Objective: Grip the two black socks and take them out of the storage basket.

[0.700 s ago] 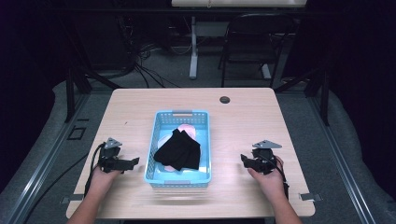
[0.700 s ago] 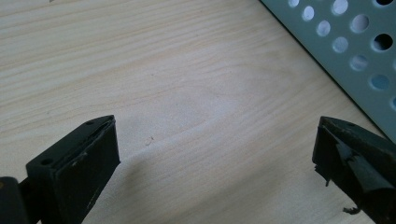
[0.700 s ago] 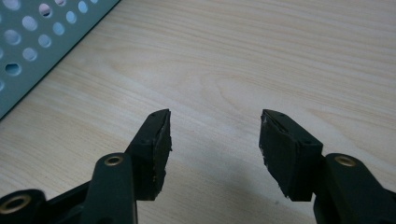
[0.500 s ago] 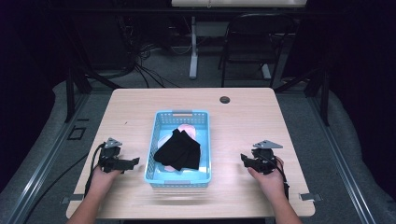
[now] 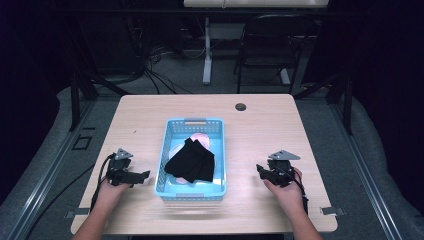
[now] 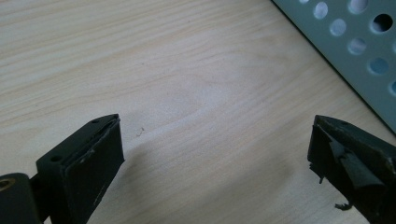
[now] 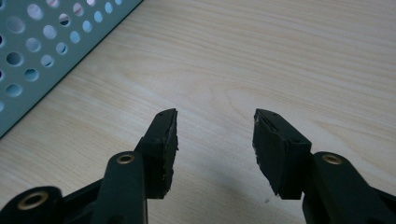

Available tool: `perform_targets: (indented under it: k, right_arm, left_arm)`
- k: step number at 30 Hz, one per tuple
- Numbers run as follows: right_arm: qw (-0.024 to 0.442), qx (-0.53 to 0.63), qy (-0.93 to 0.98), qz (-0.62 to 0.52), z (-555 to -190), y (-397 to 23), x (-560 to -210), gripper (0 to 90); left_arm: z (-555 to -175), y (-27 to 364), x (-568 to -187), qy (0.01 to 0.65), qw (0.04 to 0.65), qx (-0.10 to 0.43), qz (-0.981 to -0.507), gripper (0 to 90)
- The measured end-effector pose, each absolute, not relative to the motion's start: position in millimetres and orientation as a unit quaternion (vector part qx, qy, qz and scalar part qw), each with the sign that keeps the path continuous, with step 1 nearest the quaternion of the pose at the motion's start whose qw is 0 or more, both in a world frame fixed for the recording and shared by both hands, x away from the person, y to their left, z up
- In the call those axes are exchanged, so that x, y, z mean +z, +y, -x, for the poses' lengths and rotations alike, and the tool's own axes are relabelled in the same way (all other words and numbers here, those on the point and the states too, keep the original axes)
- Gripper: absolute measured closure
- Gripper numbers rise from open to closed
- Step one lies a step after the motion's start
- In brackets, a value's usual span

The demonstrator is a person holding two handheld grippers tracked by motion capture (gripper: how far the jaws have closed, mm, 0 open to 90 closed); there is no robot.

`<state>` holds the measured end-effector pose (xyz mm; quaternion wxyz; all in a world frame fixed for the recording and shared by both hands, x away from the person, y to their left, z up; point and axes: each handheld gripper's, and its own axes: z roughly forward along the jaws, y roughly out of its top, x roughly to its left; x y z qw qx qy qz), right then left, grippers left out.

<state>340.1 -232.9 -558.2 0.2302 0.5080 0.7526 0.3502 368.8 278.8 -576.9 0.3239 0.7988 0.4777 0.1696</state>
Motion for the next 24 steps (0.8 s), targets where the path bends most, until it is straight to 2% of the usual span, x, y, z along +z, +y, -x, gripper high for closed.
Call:
perform_targets:
  k: [10,21,24]
  right_arm:
    - [0.203,0.358,0.753,-0.513,-342,-231,-552,51.1]
    - [0.187,0.355,0.768,-0.499,-340,-220,-523,49.2]
    - [0.191,0.355,0.779,-0.481,-340,-213,-504,48.1]
  left_arm:
    - [-366,283,-574,0.487,0.334,0.177,-0.787,3.5]
    - [-363,284,-570,0.491,0.337,0.185,-0.782,3.5]
    - [-364,286,-570,0.498,0.333,0.185,-0.779,3.5]
